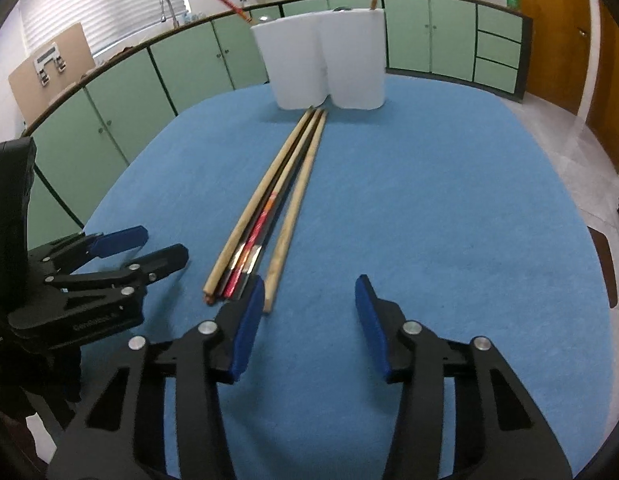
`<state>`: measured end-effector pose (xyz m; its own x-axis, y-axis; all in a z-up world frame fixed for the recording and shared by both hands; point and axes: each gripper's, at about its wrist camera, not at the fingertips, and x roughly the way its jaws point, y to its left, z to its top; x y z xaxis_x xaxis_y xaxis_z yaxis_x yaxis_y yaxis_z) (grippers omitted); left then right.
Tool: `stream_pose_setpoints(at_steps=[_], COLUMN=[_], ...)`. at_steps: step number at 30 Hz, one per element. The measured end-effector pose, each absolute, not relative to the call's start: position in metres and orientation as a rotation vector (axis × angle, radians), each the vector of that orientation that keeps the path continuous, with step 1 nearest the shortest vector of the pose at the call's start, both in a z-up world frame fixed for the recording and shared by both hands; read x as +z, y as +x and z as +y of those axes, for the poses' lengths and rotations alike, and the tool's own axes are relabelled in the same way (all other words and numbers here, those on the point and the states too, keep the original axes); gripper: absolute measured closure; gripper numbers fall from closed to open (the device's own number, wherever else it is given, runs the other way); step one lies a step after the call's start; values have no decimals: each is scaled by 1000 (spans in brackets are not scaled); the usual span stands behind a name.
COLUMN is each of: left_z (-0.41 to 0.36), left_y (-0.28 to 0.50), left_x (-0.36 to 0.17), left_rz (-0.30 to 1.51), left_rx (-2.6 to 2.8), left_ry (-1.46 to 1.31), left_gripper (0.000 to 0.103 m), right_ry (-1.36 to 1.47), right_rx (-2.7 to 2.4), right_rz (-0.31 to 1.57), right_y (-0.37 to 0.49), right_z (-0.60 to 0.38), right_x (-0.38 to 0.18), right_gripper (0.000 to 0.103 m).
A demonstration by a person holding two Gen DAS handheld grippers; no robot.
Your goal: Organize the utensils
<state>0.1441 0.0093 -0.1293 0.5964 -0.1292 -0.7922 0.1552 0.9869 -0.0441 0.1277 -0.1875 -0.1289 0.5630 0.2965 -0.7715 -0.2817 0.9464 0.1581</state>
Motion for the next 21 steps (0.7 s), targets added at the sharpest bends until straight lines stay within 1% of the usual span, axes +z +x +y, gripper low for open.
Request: stream_pose_setpoints(at_steps=[3, 8, 10, 12, 13, 14, 15, 21], left_z=[10, 13, 14, 15, 15, 15, 15, 9], left_y=[142, 141, 141, 141, 141, 141, 141, 140], left_x=[-128, -127, -127, -126, -126, -126, -125, -124], left_rz=[913, 902, 900, 898, 897, 896, 895, 890], left_rx=[-167, -170, -170, -170, -170, -170, -172, -185], left_ry=[28, -2, -12, -20, -23, -26, -31, -37], left_gripper=[38, 38, 38, 38, 38, 38, 38, 38], right_ry=[5, -41, -51, -60, -61, -61, -57, -20], right_rx=[348, 343, 344, 345, 347, 347, 346, 332], right_rz=[918, 912, 912, 912, 913, 915, 916, 914], right_y=[127, 127, 127, 128, 128, 129, 130, 131], right_z=[-183, -175, -172, -170, -169, -170, -170, -179], right_x=[-130, -132, -133, -133, -133, -133, -133, -132], right_gripper=[64, 69, 75, 84, 87, 93, 95, 97])
